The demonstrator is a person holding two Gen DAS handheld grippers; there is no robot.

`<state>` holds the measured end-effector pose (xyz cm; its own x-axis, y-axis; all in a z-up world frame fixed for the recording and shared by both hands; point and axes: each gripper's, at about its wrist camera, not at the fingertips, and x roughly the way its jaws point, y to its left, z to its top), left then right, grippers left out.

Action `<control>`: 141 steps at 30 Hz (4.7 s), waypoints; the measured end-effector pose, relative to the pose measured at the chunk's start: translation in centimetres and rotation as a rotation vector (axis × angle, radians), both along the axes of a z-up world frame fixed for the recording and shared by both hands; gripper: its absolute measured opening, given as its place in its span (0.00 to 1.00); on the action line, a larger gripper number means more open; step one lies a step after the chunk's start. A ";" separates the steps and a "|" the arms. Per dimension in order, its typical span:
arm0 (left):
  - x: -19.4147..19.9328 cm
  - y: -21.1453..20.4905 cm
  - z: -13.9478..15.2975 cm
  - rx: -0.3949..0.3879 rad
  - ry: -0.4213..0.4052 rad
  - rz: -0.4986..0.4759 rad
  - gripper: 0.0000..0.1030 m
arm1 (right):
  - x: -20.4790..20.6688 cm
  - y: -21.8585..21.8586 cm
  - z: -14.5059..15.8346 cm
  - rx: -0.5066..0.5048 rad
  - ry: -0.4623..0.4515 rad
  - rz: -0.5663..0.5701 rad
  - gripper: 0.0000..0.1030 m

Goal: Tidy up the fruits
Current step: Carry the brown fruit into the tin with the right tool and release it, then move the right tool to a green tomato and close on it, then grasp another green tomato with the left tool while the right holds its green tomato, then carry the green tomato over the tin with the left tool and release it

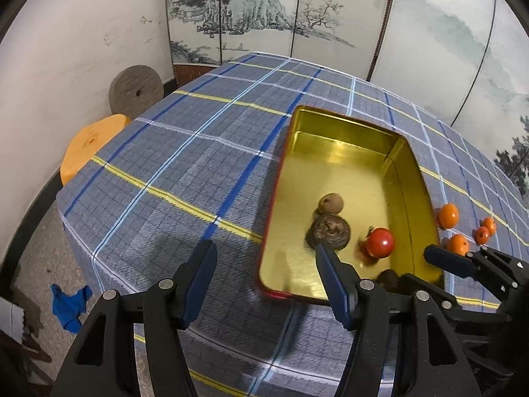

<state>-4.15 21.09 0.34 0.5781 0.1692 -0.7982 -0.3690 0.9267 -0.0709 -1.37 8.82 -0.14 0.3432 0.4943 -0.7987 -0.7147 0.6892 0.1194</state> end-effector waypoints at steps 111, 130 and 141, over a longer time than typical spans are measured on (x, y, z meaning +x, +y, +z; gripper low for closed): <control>11.4 -29.8 -5.4 -0.025 0.141 -0.600 0.36 | 4.4 -33.1 -4.4 -0.068 -0.074 -0.544 0.31; 10.2 -23.1 -0.2 -0.023 0.041 -0.478 0.36 | 4.4 -32.9 -4.7 -0.080 -0.074 -0.544 0.32; 9.6 -15.0 0.7 0.013 0.026 -0.309 0.36 | 4.4 -32.9 -4.7 -0.081 -0.075 -0.544 0.32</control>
<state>5.43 6.07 1.08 0.5831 -0.0012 -0.8124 -0.0708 0.9961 -0.0523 3.07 -24.05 -4.83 0.5893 0.1681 -0.7903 -0.2579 0.9661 0.0132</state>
